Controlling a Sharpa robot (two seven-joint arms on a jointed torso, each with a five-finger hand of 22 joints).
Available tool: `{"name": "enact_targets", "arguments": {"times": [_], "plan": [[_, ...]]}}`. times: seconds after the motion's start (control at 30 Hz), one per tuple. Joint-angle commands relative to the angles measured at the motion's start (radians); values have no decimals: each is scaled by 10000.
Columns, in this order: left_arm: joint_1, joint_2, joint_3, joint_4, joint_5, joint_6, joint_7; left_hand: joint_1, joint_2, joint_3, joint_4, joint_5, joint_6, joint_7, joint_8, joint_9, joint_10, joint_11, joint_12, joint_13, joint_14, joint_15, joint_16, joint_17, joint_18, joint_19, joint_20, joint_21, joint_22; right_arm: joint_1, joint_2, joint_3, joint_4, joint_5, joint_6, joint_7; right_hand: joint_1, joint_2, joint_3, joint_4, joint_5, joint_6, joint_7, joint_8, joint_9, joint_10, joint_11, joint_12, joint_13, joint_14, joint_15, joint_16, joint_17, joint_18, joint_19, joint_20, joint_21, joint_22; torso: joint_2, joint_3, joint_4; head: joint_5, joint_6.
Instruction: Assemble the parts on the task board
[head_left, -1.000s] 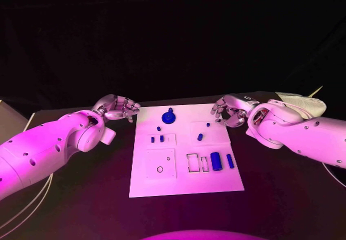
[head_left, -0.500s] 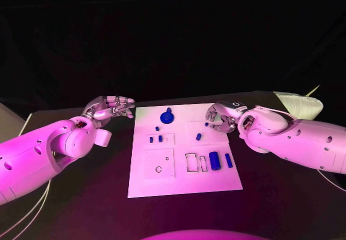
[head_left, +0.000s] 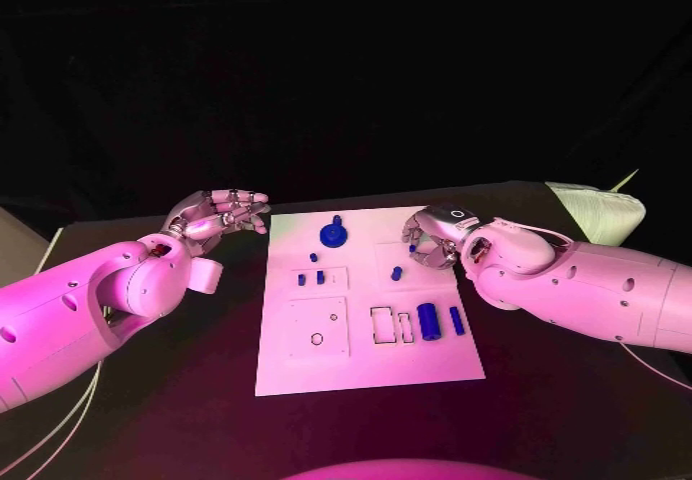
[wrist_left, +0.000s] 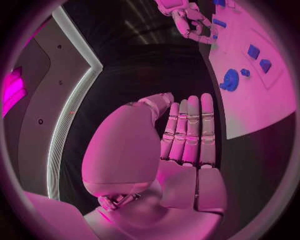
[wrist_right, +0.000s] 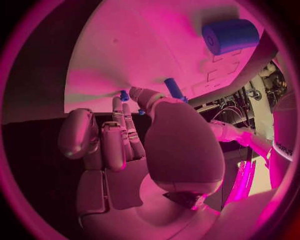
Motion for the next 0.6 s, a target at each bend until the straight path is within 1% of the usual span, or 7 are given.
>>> {"name": "enact_targets", "arguments": {"times": [0.03,0.1,0.3,0.37,0.47,0.5,0.6], "plan": [[-5,-3,12,146,125,38,118,110,-24,-58,-6,41,5,50,-70,-10,60,5,-85,1,90,3,-73,7,37,69,29,-43,-18,-48,98,-8,-107,-218,168,-34,16,50,110,-13,-50,118,0,-51,11,112,-16,-35,-21,495,27,-38,15,-64,63,47,23,-3,0,-10,7,11,-17],[-7,-9,12,193,122,25,106,110,-24,-58,-6,41,5,50,-70,-10,60,5,-85,1,90,3,-73,7,37,69,29,-43,-18,-71,139,-14,-174,-234,215,-50,25,59,152,-19,-62,138,-5,-49,14,135,-21,-42,-32,494,23,-40,9,-62,60,42,20,-2,-1,-8,-9,30,-35],[-10,-40,11,277,104,69,62,179,17,-39,-48,57,8,88,-115,-15,88,18,-173,11,91,5,-97,12,39,82,23,-34,-7,-112,219,-24,-302,-282,305,-91,43,60,220,-40,-69,198,-17,-30,26,167,-30,-59,-53,496,10,-31,18,-60,54,37,13,-3,-5,2,-13,27,-37],[-11,-52,11,294,93,65,47,179,17,-39,-48,57,8,88,-115,-15,88,18,-173,11,91,5,-97,12,39,82,23,-34,-7,-120,243,-26,-310,-297,309,-92,89,104,332,-82,-61,292,-41,5,48,238,-52,-67,-75,495,-7,-28,15,-60,52,23,22,12,-3,3,-13,23,-42],[-12,-62,11,307,77,35,11,196,34,-35,-59,60,23,95,-121,-14,105,20,-195,14,96,5,-101,14,38,86,21,-26,1,-127,261,-27,-282,-353,334,-99,257,253,562,-258,-81,563,-126,146,128,520,-142,3,-63,501,-79,-5,32,-64,59,-28,75,67,-6,3,-6,16,-58],[-12,-67,11,309,73,29,-5,198,35,-36,-60,60,24,98,-123,-14,107,21,-199,15,98,4,-102,14,38,87,20,-24,2,-129,264,-28,-269,-394,353,-110,327,310,668,-346,-185,637,-149,185,155,581,-166,4,-64,516,-101,38,84,-72,68,-52,124,111,-7,3,-6,14,-61],[-13,-82,11,313,62,20,-44,202,39,-35,-63,60,24,104,-127,-14,109,23,-206,16,100,4,-103,15,39,89,19,-21,5,-134,261,-29,-232,-529,409,-160,483,411,863,-579,-175,827,-202,291,229,789,-233,53,-37,535,-153,96,150,-85,83,-110,210,190,-12,5,-7,17,-64]]}}
